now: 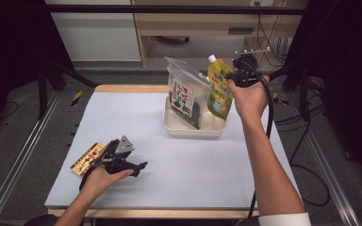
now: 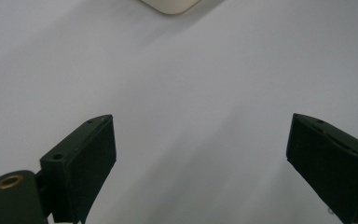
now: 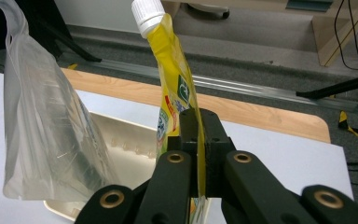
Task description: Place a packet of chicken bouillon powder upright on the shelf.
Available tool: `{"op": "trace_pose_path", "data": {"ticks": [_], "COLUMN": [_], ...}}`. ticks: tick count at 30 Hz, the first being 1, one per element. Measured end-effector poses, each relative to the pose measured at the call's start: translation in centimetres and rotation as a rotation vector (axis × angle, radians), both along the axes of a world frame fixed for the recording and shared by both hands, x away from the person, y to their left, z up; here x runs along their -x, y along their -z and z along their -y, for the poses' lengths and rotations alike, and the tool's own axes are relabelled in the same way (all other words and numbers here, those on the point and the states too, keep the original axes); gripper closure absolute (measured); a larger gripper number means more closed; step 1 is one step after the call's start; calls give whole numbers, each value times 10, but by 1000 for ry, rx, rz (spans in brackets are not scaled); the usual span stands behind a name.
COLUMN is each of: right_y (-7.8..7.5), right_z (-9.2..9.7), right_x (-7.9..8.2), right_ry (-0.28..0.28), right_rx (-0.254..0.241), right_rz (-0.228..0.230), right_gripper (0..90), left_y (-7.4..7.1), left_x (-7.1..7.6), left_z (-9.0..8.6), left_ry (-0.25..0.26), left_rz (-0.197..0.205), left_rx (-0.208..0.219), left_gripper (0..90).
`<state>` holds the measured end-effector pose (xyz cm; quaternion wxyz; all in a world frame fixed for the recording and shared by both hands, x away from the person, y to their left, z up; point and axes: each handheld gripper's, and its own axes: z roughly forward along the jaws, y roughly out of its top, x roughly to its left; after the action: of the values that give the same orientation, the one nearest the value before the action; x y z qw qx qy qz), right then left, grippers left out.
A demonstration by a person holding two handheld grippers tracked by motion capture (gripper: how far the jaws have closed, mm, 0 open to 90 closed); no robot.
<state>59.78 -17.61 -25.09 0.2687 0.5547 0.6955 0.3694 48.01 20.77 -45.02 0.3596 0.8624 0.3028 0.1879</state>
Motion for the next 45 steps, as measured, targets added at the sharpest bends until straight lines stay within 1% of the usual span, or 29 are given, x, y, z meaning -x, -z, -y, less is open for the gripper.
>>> {"op": "trace_pose_path", "data": {"ticks": [5, 10, 12, 15, 19, 20, 22, 27, 29, 31, 36, 38, 41, 43, 45], "right_y": [7, 12, 14, 17, 19, 18, 19, 19, 21, 22, 23, 23, 23, 24, 25], "right_z": [-7, -11, -12, -17, -26, -27, -30, -33, -34, -35, -41, -42, -45, -45, -45], "right_x": [-3, -7, -9, -10, -12, -12, -13, -12, -11, -10, -11, -10, -9, -9, -8], "right_ry": [24, 49, 52, 54, 52, 53, 47, 48, 56, 51, 53, 58, 54, 57, 65], "right_rx": [6, 14, 9, 11, 15, 4, 6, -26, -50, -91, -89, -106, -109, -138, -138], "right_rz": [-17, -44, -44, -55, -48, -49, -54, -59, -58, -67, -68, -68, -65, -65, -57], "right_gripper": [900, 900, 900, 900, 900, 900, 900, 900, 900, 900, 900, 900, 900, 900, 900], "left_y": [-1, -1, -1, -1, -1, -1, -1, -1, -1, -2, -4, -3, -4, -4, -4], "left_x": [0, 0, 0, 1, 1, 1, 1, 0, 0, 1, 1, 1, 1, 1, 1], "left_z": [0, 0, 0, 1, 1, 1, 2, 1, 1, 2, 1, 1, 1, 1, 1], "left_ry": [0, 5, 5, 6, 8, 8, 10, 11, 11, 10, 12, 13, 12, 13, 14], "left_rz": [3, 7, 3, 1, 5, 5, 4, 9, 8, 8, 11, 11, 11, 12, 11], "left_rx": [5, 4, 5, 6, 0, -1, -1, -3, -2, -1, 4, 3, 6, 7, 6], "left_gripper": [80, 81, 81, 80, 80, 80, 80, 81, 80, 81, 81, 81, 81, 81, 81]}}
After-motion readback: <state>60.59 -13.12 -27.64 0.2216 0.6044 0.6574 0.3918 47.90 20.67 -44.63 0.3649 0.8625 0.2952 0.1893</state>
